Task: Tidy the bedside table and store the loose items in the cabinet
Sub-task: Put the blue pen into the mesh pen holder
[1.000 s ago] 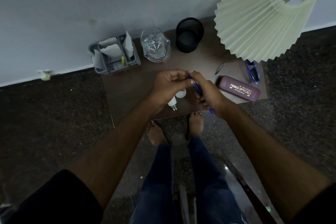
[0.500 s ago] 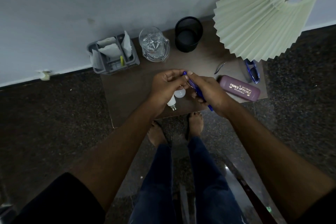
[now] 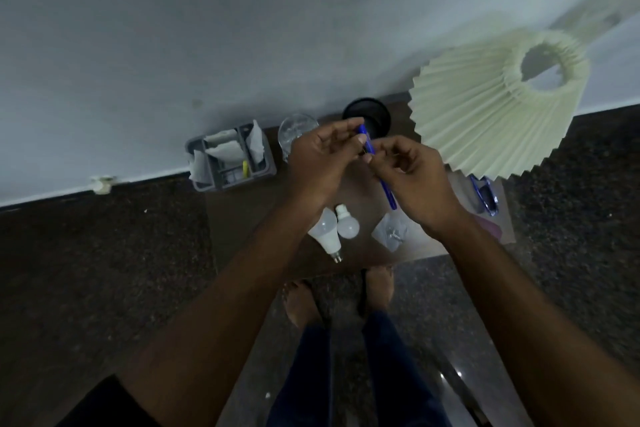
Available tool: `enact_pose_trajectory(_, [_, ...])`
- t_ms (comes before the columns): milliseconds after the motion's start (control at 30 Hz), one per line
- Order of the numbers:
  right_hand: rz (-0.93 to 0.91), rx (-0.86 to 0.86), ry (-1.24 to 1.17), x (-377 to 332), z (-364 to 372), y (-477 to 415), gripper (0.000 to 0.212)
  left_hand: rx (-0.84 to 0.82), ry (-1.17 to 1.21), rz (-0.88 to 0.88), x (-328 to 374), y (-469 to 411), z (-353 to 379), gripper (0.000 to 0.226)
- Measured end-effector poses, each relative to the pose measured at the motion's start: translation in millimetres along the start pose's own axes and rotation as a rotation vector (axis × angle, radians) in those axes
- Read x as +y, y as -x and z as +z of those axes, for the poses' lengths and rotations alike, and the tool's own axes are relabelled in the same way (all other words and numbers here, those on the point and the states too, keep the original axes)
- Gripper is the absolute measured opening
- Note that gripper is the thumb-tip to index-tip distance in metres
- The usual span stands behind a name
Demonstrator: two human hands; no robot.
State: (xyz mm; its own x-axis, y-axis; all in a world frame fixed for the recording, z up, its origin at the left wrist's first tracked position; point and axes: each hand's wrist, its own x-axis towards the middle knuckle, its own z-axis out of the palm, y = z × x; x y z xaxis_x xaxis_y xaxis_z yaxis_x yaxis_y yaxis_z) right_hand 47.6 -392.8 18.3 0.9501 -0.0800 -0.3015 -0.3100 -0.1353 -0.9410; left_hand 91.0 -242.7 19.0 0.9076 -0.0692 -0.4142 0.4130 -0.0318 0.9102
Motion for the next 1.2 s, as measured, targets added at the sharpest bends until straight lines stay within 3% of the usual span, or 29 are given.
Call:
enact_pose_trajectory(200, [-0.141, 0.09, 0.074, -17, -9, -36, 0.021, -0.011, -0.055, 0.129, 27, -23, 3, 0.026])
enact_pose_trajectory(467, [-0.268, 0.206, 0.439, -30, -3, -73, 0.013, 0.009, -0.228, 0.198, 41, -52, 9, 0.024])
enact_pose_trajectory(633, [-0.195, 0.226, 0.584, -10, 13, -84, 0.013, 0.038, -0.368, 0.102, 23, -65, 16, 0.023])
enact_pose_trajectory(800, [-0.089, 0.201, 0.707, 7, 27, -88, 0.016, 0.06, -0.363, 0.032, 16, -62, 18, 0.035])
enact_pose_trajectory(1200, [-0.001, 0.215, 0.703, 7, 31, -90, 0.016, 0.036, -0.337, -0.007, 14, -52, 14, 0.047])
